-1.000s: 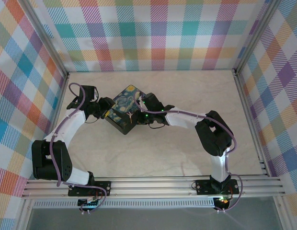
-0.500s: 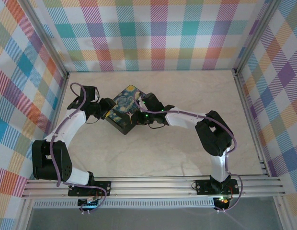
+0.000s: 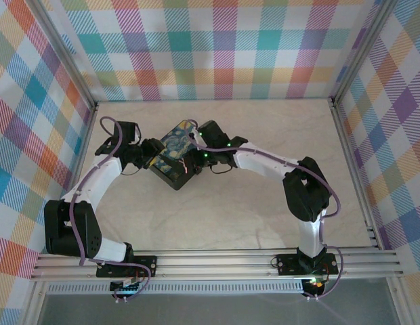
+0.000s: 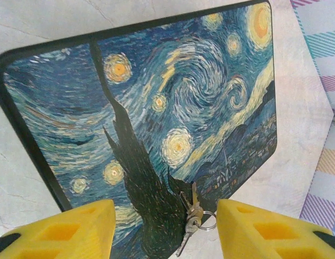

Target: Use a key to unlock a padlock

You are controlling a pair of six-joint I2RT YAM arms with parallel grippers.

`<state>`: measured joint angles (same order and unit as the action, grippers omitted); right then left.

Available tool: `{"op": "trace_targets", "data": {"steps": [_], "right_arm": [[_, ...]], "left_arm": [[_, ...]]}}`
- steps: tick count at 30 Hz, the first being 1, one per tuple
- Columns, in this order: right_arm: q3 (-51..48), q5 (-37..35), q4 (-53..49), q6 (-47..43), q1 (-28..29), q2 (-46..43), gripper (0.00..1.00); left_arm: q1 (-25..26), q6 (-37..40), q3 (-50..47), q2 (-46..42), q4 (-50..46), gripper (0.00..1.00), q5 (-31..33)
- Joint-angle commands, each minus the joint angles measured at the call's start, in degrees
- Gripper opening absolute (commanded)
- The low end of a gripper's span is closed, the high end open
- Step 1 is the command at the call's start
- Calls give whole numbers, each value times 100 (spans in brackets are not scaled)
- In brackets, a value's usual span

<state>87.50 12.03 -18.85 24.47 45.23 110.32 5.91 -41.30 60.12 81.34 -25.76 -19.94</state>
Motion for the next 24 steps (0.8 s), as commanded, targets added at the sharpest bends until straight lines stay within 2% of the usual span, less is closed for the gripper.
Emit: {"op": "trace_targets", "data": {"steps": [1,11,16,24], "right_arm": [[392,-198,-511,-452,3,160,35],[956,-283,-791,-1228,70,625,48],[1014,-594,-781,-1614,180,768,51],[1021,-1136,-693,-1923,319,930,50]], "left_arm": [[210,-31,-57,-135,-101,53,33],[141,-157,-426,-323,-100,57,181],[-54,-191,-442,-385,-41,58,72],[-64,-151,-422,-286,8,58,8]]}}
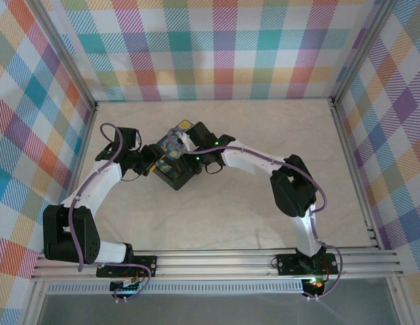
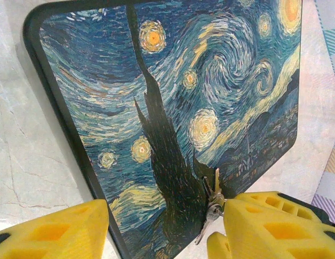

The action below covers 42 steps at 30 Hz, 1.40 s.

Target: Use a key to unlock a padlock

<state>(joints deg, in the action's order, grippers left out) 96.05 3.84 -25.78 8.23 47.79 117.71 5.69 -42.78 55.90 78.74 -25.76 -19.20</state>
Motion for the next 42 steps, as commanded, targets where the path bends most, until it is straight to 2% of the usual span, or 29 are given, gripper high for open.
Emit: {"op": "trace_targets", "data": {"steps": [1,8,11,22,26,33,38,42], "right_arm": [[183,-375,-27,-328,80,224,49],[239,-841,-234,-507,184,380,44],[221,-944,-239,-452,185,428,39],[178,-992,-59,595,183,454,18],[84,-798,237,1110,178,387,12],[20,-511,552,1342,169,273,4],[-183,-267,907,1619,143,46,3],[-452,47,1382,2339,27,-162,1]], "left_arm": [[-42,3,8,-13,9,58,-74],[-75,130,48,-9,-70,58,-35],[-142,184,40,-3,-117,58,-40],[-92,209,64,62,-131,57,-115],[-7,160,-69,58,-40,57,-197],[-2,149,10,127,8,57,-285],[52,33,32,135,135,57,-380],[107,-217,-4,101,306,57,-537]]}}
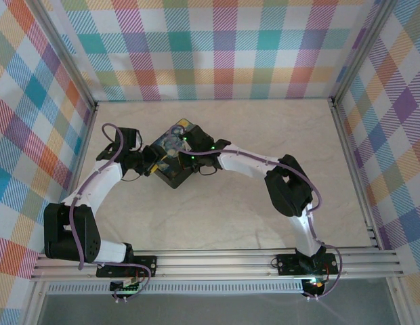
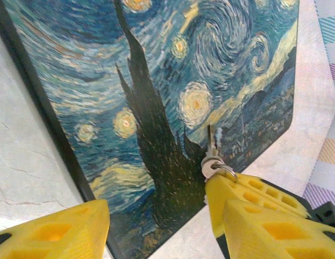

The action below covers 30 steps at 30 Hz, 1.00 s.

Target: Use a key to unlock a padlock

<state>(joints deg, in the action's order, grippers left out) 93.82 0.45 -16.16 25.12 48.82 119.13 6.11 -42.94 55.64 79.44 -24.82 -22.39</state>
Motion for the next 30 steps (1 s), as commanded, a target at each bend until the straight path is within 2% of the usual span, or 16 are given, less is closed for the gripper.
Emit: {"op": "trace_targets", "data": {"steps": [1,7,11,15,17,20,23,26,30], "right_arm": [[-328,476,585,889,-119,-356,1],[-922,736,1603,2208,-249,-642,1],[-898,651,1703,2834,-266,-705,1],[-1000,606,2022,3862,-285,-685,0],[-1036,606,2226,4337,-294,-650,0],[-1064,571,2418,4876,-294,-617,0],[-1152,512,2564,5279,-298,-662,0],[-1332,375,2627,5590,-298,-763,0],[-1445,340,2670,5895,-312,-815,0]], "left_arm": [[75,-319,-14,-4,282,57,-241],[76,-979,-93,-161,650,57,-395],[87,-1665,-261,-203,1231,57,-505],[114,-2306,-383,-343,1664,56,-468],[126,-2200,-295,-387,1702,53,-527],[110,-1409,55,-287,1366,48,-935],[85,-761,132,-283,1141,38,-1160],[25,-645,-112,-411,1230,30,-1205],[25,-691,-441,-438,1734,28,-1571]]}}
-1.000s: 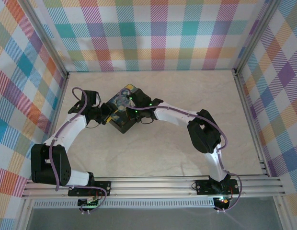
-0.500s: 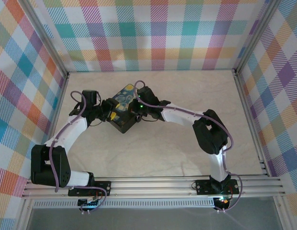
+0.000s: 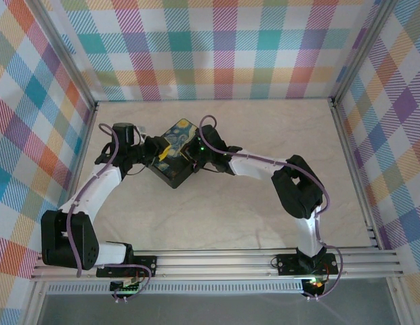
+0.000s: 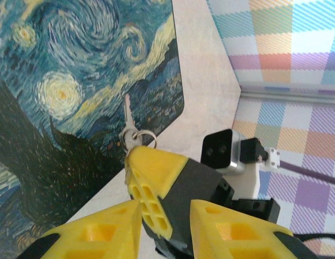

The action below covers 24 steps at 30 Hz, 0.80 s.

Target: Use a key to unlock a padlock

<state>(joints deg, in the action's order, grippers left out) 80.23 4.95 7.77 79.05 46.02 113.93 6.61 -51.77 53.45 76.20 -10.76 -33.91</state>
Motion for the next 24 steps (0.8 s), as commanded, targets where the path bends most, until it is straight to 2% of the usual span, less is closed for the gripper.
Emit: {"op": "trace_targets", "data": {"steps": [1,11,24], "right_arm": [[-74,-109,269,568,-32,-286,0],[-87,14,705,1246,20,-68,0],[-178,207,1140,1607,105,-37,0]], "left_arm": [[-24,164,-273,-107,422,28,-472],[169,-339,-726,-1,1235,22,-431],[194,-378,-646,217,1372,19,-188]]}}
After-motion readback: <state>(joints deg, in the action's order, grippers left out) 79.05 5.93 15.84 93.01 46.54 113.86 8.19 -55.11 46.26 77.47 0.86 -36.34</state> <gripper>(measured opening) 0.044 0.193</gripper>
